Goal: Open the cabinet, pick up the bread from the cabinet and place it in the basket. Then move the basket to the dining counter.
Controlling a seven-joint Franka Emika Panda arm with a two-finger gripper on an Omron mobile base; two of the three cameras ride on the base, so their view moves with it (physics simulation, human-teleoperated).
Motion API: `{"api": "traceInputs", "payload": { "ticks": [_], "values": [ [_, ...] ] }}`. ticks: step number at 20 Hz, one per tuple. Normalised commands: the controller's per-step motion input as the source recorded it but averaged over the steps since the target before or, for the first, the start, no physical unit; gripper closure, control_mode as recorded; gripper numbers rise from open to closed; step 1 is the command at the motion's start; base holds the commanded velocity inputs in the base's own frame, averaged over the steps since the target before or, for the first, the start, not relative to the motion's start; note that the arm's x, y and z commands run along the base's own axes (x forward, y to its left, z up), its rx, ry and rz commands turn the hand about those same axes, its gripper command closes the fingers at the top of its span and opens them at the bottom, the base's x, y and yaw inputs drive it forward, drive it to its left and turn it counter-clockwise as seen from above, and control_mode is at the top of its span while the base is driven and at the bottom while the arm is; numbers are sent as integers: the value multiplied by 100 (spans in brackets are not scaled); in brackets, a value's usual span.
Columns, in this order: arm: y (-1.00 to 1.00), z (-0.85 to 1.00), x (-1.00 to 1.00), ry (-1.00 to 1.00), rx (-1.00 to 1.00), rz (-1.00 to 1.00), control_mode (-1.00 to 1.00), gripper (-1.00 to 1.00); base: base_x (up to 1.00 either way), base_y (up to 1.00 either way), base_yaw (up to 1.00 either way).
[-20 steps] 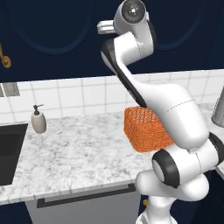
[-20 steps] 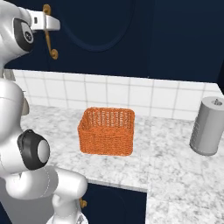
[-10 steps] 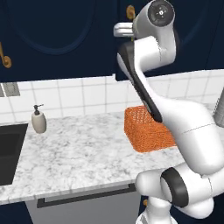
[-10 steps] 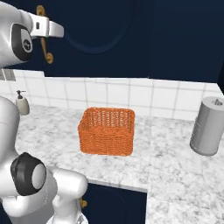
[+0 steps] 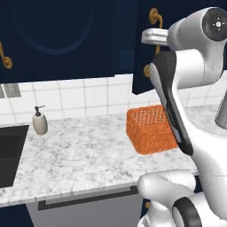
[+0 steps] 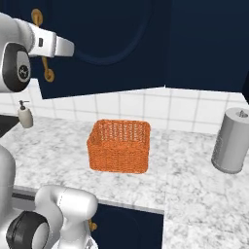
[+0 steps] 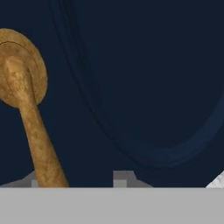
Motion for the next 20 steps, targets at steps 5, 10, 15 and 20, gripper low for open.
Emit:
{"api": "traceInputs", "payload": {
  "ticks": [5,10,15,20],
  "values": [
    [-100,0,-92,25,3,1,-100,100,0,0,0],
    [-100,-36,-55,17,7,4,-100,100,0,0,0],
    [-100,-59,-11,0,20,13,-100,100,0,0,0],
    [-85,-22,-16,-5,11,17,-100,-100,0,0,0]
  ]
}}
